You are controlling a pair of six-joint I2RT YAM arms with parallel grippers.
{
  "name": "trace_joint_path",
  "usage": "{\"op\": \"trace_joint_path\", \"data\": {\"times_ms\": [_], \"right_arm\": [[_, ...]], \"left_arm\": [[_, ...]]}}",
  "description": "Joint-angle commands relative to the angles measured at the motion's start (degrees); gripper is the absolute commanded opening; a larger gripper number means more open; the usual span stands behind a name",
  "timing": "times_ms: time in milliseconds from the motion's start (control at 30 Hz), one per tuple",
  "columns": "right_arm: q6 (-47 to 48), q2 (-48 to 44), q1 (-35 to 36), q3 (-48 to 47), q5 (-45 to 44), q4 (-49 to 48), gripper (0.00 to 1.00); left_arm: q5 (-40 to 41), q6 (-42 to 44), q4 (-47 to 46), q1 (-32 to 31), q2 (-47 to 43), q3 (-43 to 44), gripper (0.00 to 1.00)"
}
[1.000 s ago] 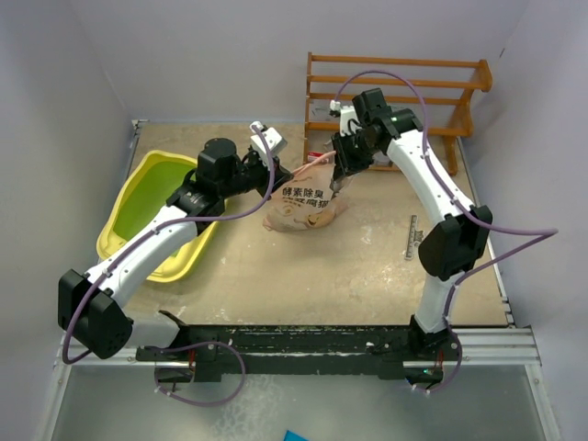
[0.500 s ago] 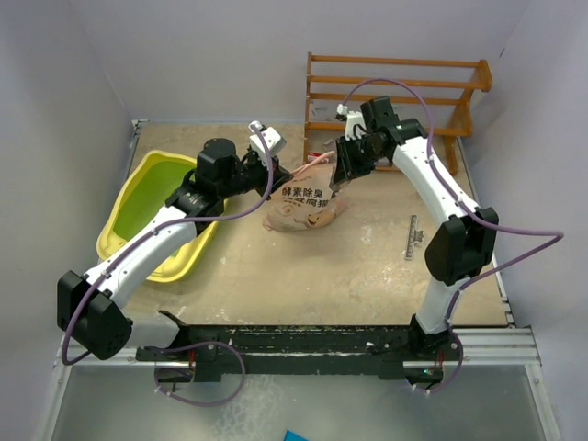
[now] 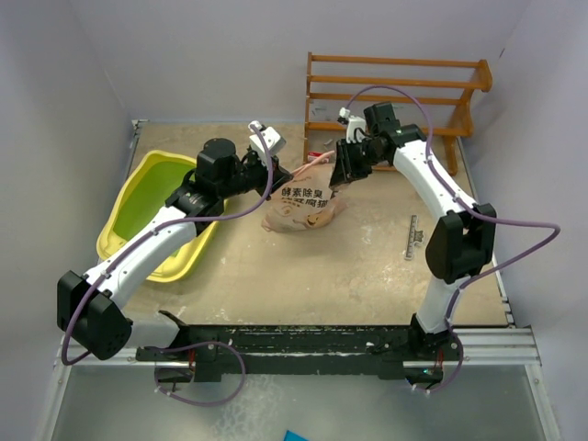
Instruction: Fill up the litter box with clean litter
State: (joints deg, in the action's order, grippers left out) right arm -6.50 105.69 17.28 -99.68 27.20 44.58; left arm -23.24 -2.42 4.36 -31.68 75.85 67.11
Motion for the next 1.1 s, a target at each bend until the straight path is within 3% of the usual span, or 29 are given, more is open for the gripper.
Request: {"op": "trace_joint_path", "data": {"times_ms": [0,200,1067], "right_arm": [[-1.7,2.2,1.7,1.9,8.8,-0.8,0.0],[-2.4,2.6,1.0,3.2,11.4,-2.6,0.0],[-20.4,0.1,-4.5,16.3,28.4,-29.7,0.0]], "left_arm": [[-1.8,-1.4,-6.9,-0.6,-2.8,1.2,0.0],[-1.7,-1.1,-6.9,-0.6,-2.4,0.9,0.0],[2.6,0.7,-5.9,-0.6,-2.1,-2.2,0.0]]}}
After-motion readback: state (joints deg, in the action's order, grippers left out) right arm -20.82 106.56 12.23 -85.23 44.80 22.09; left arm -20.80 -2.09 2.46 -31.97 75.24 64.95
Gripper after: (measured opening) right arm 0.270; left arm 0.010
